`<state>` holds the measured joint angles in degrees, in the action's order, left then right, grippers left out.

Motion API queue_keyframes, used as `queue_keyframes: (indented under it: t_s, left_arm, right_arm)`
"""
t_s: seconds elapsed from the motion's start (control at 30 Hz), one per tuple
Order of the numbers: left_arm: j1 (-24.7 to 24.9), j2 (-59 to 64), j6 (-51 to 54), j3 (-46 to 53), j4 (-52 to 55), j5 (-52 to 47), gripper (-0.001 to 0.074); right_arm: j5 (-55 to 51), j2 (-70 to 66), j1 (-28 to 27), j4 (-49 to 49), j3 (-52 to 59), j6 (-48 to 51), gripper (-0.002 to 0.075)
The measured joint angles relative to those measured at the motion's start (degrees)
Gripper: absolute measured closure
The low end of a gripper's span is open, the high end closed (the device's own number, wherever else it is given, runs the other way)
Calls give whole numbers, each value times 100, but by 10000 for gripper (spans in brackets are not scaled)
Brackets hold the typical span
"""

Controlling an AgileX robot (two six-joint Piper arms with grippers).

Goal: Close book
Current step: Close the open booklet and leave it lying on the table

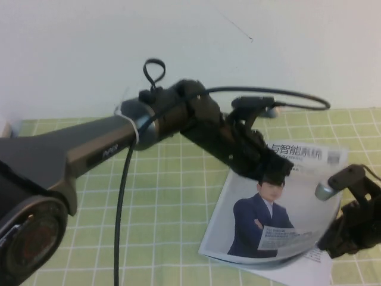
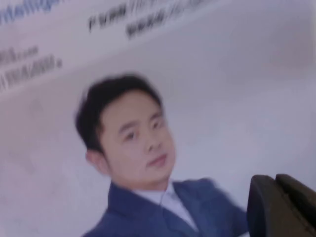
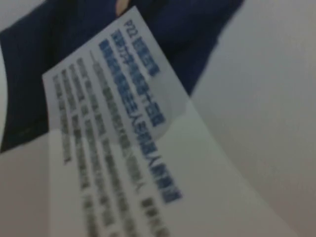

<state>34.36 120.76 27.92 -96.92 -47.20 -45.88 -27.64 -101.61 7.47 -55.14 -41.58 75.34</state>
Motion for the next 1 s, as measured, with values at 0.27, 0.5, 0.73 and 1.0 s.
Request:
queue_keyframes:
  t_s: [0.27, 0.5, 0.73, 1.0]
  left_arm:
    - [-326, -970, -1218, -371, 2580, -429, 739]
    - [-657, -2243, -2740, -343, 5175, -945, 739]
    - [-735, -4181, -3624, 749, 6185, -626, 739]
    - [-746, -6761, -4238, 3543, 6523, 520, 739]
  right_arm:
    - [-537, 1255, -11, 2094, -1117, -1330, 729]
    - [-1706, 2484, -327, 4881, -1693, -3593, 729]
    - [-2306, 3847, -501, 5616, -1371, -4467, 729]
    - [-1936, 5706, -510, 4880, -175, -4505, 729]
